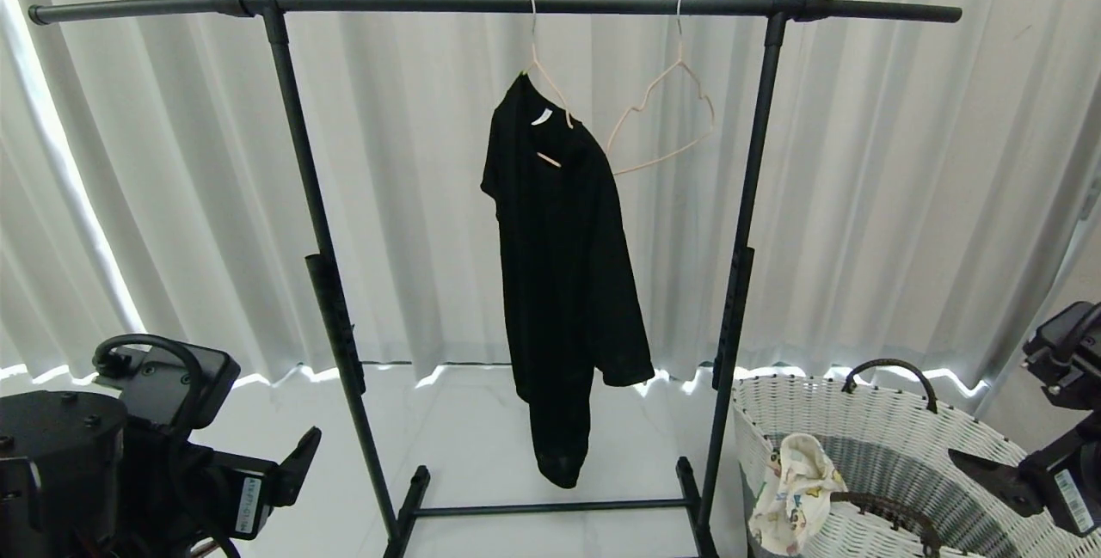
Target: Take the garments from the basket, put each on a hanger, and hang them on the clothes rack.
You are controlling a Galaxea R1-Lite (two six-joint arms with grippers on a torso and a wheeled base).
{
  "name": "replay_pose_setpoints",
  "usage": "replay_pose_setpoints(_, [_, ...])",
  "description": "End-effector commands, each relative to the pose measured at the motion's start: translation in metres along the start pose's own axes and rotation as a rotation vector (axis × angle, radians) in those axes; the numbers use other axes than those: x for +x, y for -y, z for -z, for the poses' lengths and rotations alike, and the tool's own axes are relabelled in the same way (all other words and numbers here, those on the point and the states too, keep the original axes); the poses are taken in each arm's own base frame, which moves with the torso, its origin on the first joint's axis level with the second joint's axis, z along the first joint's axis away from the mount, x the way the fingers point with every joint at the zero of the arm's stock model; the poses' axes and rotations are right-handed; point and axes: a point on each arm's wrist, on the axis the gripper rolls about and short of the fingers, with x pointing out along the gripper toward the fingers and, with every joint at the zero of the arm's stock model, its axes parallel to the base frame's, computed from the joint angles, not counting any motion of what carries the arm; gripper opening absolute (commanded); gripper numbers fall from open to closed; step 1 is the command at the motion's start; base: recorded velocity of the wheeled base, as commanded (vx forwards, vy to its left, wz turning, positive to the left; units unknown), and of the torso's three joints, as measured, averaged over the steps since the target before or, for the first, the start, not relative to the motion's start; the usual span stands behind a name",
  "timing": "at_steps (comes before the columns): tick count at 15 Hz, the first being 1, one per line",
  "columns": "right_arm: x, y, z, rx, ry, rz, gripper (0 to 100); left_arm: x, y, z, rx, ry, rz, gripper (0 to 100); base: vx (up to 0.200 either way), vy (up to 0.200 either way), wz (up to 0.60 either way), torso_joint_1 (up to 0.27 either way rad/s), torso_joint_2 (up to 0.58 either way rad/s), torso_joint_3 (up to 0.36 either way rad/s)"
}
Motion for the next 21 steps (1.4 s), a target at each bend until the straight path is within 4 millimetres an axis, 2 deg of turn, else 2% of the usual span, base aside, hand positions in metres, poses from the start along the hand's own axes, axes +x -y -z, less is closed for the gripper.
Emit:
replay_pose_setpoints(1, [0.002,-0.001,0.002,-0.017,-0.010,-0.005,100,0.000,0.000,0.000,0.000,-0.001,-0.002,100,0.200,0.000,0.00,-0.002,0.00,-0.002])
replay_pose_setpoints(6, [0.009,-0.005,0.012,-0.034,-0.062,-0.018,100,0.001,0.001,0.000,0.003,-0.001,0.002,100,0.200,0.000,0.00,0.000,0.00,0.006])
replay_pose_setpoints(9, [0.020,-0.010,0.017,-0.048,-0.125,-0.045,100,0.000,0.001,0.000,0.000,0.000,0.004,100,0.133,0.000,0.00,0.000,0.00,0.002])
replay_pose_setpoints(12, [0.052,-0.020,0.019,-0.082,-0.245,-0.102,100,0.000,0.001,0.000,-0.002,-0.001,0.002,100,0.000,0.000,0.00,0.000,0.00,0.000])
replay_pose_setpoints(17, [0.086,-0.038,0.051,-0.132,-0.435,-0.154,100,-0.001,-0.001,-0.001,-0.011,0.005,-0.004,100,0.000,0.000,0.00,0.000,0.00,0.000])
replay_pose_setpoints(21, [0.120,-0.047,0.065,-0.143,-0.479,-0.151,100,-0.001,-0.001,0.003,-0.007,-0.004,-0.005,100,0.000,0.000,0.00,0.000,0.00,0.000])
